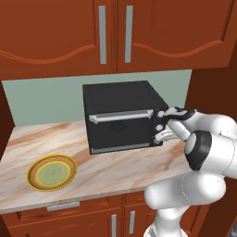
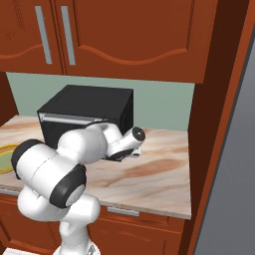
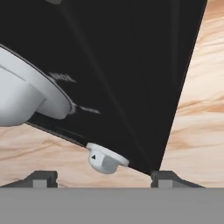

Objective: Pick up the bagel from the plate, place it on the toaster oven rack, close the door, and set the timer.

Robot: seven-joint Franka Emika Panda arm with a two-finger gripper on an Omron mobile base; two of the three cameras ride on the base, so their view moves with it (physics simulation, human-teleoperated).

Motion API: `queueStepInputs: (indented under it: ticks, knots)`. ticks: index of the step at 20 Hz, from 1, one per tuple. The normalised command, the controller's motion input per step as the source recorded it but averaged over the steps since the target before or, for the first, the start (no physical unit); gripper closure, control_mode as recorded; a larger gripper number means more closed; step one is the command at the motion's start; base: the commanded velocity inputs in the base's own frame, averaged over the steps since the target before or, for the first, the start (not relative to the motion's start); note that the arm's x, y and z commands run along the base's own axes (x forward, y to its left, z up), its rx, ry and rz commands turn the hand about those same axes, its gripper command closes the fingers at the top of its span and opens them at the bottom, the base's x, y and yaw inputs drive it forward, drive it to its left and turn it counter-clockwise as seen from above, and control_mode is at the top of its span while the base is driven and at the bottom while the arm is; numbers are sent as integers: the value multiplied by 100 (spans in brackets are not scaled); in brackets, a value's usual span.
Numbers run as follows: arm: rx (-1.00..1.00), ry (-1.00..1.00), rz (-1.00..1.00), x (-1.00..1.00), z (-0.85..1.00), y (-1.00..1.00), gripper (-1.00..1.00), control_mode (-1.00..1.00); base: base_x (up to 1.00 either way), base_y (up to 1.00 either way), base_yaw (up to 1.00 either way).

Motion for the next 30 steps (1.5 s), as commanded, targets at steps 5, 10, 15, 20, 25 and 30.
queueStepInputs:
  ticks: [5, 10, 15, 20, 25, 30]
  knots:
    - [0, 0, 0, 0, 0, 4, -100, -100, 0, 0, 0]
    - [0, 0, 0, 11, 0, 1, -100, -100, 0, 0, 0]
    - [0, 0, 0, 33, 0, 0, -100, -100, 0, 0, 0]
    - [0, 0, 0, 27, 0, 0, 100, -100, 0, 0, 0]
    - [0, 0, 0, 17, 0, 0, 100, -100, 0, 0, 0]
    - [0, 0, 0, 11, 0, -9, 100, -100, 0, 0, 0]
